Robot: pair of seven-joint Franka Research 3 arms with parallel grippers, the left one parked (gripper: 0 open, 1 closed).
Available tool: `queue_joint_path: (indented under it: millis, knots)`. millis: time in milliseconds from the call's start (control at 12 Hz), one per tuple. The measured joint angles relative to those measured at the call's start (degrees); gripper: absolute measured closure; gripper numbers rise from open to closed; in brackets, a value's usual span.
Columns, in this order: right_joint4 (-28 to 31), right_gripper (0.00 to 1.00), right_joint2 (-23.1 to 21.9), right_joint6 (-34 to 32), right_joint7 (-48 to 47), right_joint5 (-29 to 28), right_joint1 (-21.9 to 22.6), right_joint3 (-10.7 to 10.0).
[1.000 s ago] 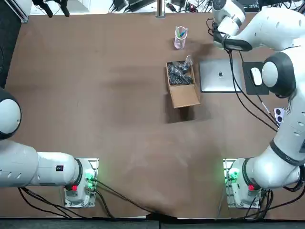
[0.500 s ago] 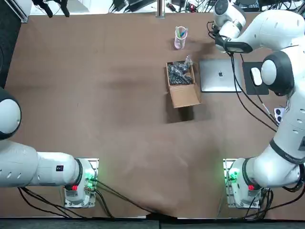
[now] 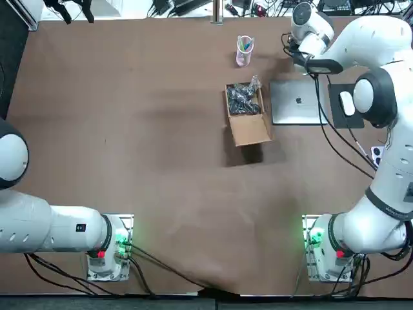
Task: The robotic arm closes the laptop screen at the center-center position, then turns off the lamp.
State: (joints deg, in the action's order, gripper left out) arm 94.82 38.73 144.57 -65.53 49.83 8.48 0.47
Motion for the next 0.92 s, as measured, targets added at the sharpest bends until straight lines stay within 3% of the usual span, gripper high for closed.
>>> queue_joint_path:
  millis: [917]
  knots:
    - [0.03,0.98,1.93,3.09,0.00,0.90,-1.67,-0.06]
